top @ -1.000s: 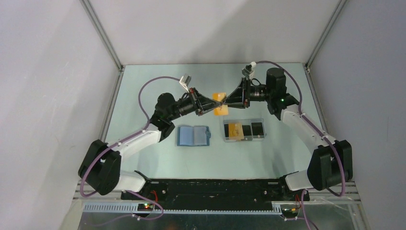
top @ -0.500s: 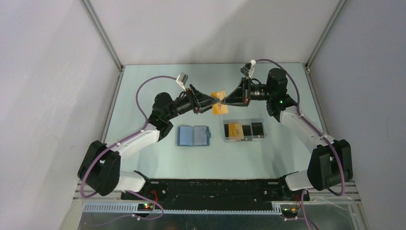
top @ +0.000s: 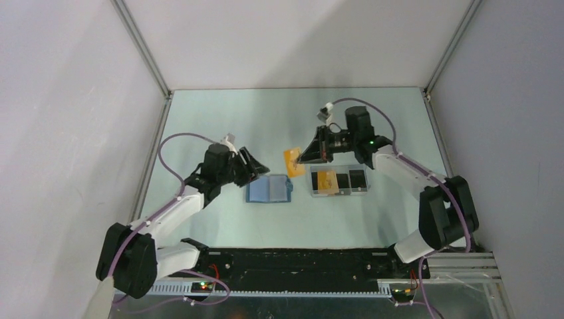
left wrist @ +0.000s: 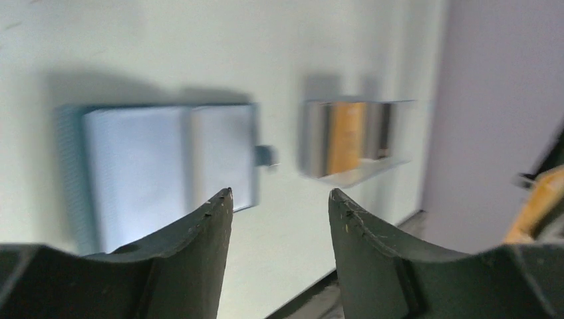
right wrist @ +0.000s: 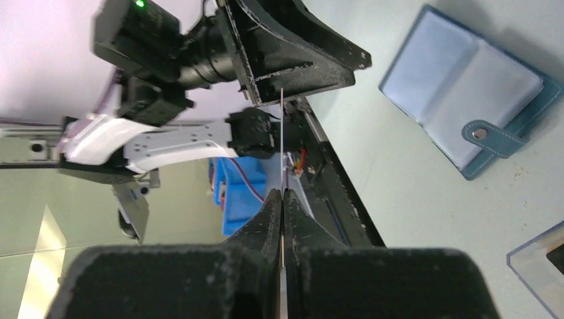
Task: Put the credit cards into the card holder
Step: Insert the credit card into the card holder.
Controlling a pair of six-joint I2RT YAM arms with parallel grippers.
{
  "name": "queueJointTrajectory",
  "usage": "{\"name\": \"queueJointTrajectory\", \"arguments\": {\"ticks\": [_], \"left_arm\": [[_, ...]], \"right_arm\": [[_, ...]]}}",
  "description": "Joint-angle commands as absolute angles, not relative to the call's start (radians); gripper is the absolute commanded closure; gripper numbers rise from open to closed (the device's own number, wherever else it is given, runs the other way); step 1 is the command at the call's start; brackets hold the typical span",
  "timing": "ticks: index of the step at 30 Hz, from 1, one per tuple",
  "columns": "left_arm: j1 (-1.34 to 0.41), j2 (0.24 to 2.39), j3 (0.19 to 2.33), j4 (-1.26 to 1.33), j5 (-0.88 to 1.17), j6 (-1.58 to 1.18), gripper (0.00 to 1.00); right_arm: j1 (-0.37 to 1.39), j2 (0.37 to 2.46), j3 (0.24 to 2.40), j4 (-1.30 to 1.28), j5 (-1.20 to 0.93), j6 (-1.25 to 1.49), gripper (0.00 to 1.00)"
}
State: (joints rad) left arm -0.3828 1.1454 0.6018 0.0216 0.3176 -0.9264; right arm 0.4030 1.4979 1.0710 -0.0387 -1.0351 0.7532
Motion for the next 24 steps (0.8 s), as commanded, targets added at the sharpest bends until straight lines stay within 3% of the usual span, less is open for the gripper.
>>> {"name": "queueJointTrajectory", "arguments": {"ticks": [1, 9, 24], "left_arm": [[-0.38, 1.132, 0.659, -0.367, 0.094, -0.704, 0.41], [-0.38, 1.288, 0.731, -0.497, 0.004, -0.621, 0.43], [-0.38, 1.491, 0.81, -0.504, -0.006, -0.573, 0.56]], "right_arm": [[0.507, 1.587, 1.073, -0.068, -0.941, 0.646, 1.0], [0.6, 1.781, 1.077, 0.089, -0.886, 0.727, 1.0], [0.659, 1.94, 1.223, -0.196, -0.736, 0.64, 1.0]]}}
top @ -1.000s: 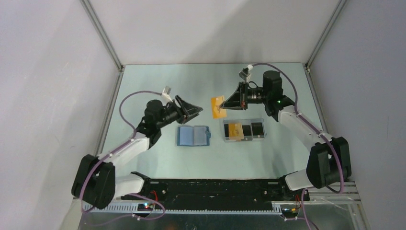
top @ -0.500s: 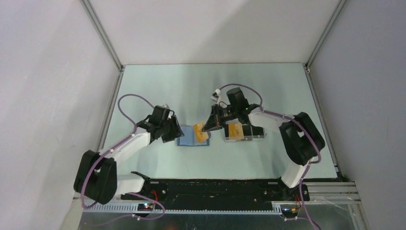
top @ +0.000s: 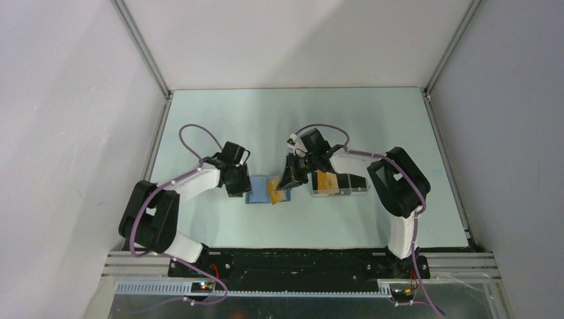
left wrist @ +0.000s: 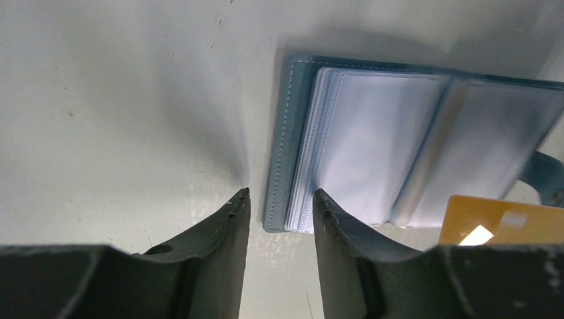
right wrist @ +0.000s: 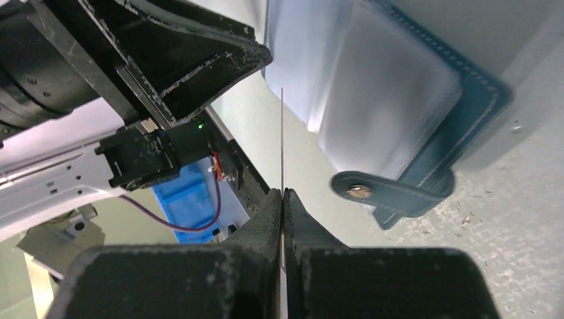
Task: Put the credit cards into the card holder
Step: Insert the credit card into the card holder.
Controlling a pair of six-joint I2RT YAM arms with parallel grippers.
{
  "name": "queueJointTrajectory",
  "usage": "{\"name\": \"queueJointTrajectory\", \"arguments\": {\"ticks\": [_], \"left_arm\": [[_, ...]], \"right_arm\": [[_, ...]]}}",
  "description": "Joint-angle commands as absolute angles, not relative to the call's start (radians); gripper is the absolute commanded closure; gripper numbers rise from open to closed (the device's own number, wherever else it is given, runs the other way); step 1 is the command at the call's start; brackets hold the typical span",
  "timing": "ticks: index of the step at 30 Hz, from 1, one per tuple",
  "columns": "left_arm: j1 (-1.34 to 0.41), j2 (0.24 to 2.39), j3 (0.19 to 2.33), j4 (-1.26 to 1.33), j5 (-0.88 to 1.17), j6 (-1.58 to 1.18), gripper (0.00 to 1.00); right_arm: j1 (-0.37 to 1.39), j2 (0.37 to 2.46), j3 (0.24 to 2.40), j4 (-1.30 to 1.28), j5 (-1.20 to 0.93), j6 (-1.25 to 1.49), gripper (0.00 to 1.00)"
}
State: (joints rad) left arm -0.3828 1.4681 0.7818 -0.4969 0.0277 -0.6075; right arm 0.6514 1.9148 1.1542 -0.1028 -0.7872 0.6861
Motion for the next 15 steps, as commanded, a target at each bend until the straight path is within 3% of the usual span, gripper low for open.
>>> {"name": "queueJointTrajectory", "arguments": {"ticks": [1, 15], "left_arm": [[-0.38, 1.498, 0.81, -0.504, -0.012, -0.572, 0.56], [-0.38, 1.518, 0.811, -0.504, -0.019, -0.562, 0.61]], "right_arm": [[0.662, 1.951, 1.242, -0.235, -0.724, 0.632, 1.0], [0.665, 2.045, 1.315, -0.301, -0.725, 0.595, 1.0]]}}
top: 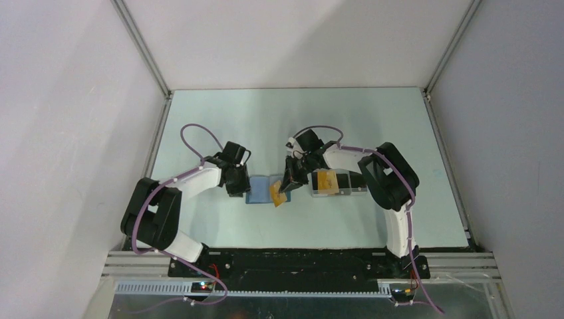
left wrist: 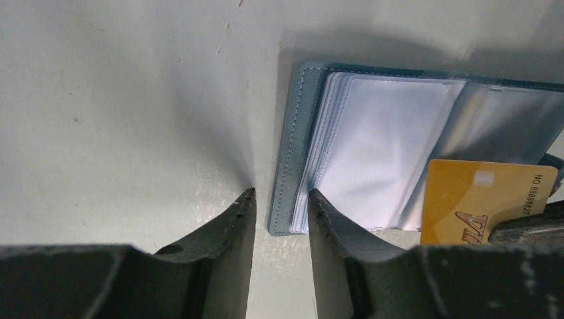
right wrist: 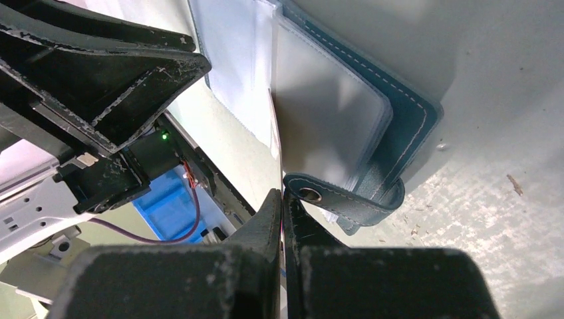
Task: Put the credit cards into the card holder
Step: Insert the credit card into the card holder.
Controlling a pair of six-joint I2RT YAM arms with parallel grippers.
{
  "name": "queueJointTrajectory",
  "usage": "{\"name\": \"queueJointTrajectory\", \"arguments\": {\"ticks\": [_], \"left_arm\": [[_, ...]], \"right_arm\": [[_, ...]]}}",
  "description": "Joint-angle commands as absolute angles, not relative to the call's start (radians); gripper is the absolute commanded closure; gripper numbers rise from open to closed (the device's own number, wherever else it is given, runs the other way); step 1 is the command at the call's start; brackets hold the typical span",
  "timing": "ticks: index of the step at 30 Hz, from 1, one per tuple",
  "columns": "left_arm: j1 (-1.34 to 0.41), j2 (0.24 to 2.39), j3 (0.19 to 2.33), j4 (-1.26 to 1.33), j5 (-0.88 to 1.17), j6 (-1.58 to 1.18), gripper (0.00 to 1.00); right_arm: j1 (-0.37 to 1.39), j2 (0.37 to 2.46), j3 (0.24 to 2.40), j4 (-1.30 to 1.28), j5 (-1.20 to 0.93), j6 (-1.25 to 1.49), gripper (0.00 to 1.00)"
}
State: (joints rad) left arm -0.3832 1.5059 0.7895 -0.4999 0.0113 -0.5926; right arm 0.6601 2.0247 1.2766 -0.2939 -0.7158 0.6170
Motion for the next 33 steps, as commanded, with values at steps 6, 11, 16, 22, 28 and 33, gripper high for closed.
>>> {"name": "queueJointTrajectory", "arguments": {"ticks": [6, 11, 16, 22, 28, 33], "left_arm": [[-0.38, 1.522, 0.813, -0.504, -0.012, -0.557, 0.62], [-0.38, 1.53, 0.81, -0.504, -0.01, -0.55, 0.64], [-0.38, 1.543, 0.812, -0.503, -0.008, -0.549, 0.65], [-0.38, 1.551, 0.813, -0.504, -0.008, -0.548, 0.66], [-0.38, 1.556, 0.813, -0.503, -0.008, -0.545, 0.66], [-0.381, 1.561, 0.813, -0.505, -0.008, -0.544, 0.66]], "right_arm": [[0.654, 2.063, 1.322, -0.262, -0.751, 0.598, 1.0], [0.629, 2.082, 1.323, -0.21, -0.787, 0.611, 1.0], [0.615, 2.092, 1.322, -0.151, -0.843, 0.626, 1.0], [0.608, 2.101, 1.322, -0.092, -0.875, 0.63, 1.0], [0.608, 2.136, 1.348, -0.152, -0.853, 0.614, 1.0], [0.618, 2.161, 1.367, -0.183, -0.868, 0.59, 1.0]]}}
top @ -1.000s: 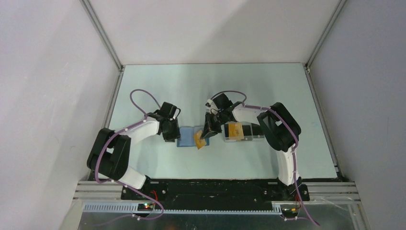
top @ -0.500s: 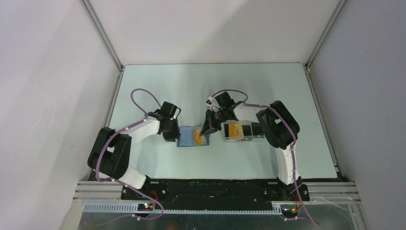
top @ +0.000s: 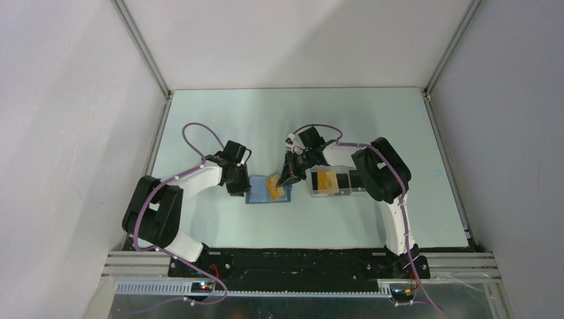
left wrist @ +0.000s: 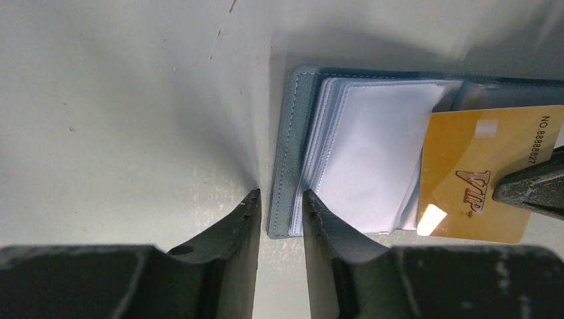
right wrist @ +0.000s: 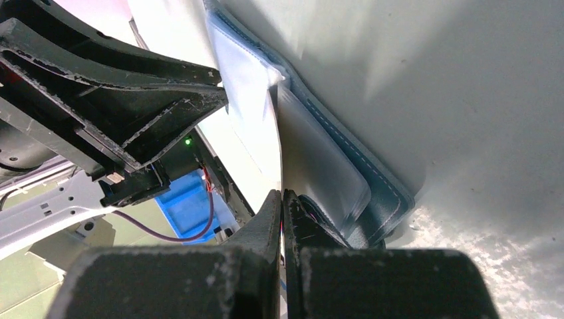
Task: Put the credit cards into the card holder
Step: Insert the credit card into the card holder.
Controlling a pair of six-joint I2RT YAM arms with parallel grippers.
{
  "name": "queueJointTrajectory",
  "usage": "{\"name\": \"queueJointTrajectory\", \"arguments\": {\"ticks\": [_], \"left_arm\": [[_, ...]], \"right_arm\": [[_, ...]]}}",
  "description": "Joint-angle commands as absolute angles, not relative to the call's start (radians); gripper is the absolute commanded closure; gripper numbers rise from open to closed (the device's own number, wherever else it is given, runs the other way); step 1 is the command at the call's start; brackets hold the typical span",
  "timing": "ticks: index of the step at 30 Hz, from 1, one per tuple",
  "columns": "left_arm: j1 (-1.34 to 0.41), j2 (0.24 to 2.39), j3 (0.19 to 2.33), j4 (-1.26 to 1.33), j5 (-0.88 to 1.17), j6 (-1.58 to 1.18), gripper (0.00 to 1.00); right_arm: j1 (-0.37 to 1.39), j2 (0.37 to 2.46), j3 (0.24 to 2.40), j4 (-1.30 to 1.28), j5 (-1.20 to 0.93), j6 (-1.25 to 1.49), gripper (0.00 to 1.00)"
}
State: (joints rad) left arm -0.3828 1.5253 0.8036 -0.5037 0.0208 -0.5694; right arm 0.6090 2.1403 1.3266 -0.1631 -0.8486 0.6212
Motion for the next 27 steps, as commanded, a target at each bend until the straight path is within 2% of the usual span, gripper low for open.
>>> {"name": "queueJointTrajectory", "arguments": {"ticks": [1, 11, 27], "left_arm": [[-0.382, 1.561, 0.814, -0.504, -0.008, -0.544, 0.66], [-0.38, 1.555, 0.813, -0.504, 0.012, -0.536, 0.66], [-0.38, 1.56, 0.812, -0.504, 0.035, -0.531, 0.67]], "right_arm": [[0.621, 2.163, 1.367, -0.168, -0.875, 0.59, 1.0], [0.641, 2.174, 1.364, -0.046, -0.949, 0.604, 1.0], [0.641, 2.145, 1.326, 0.039, -0.773, 0.601, 1.0]]}}
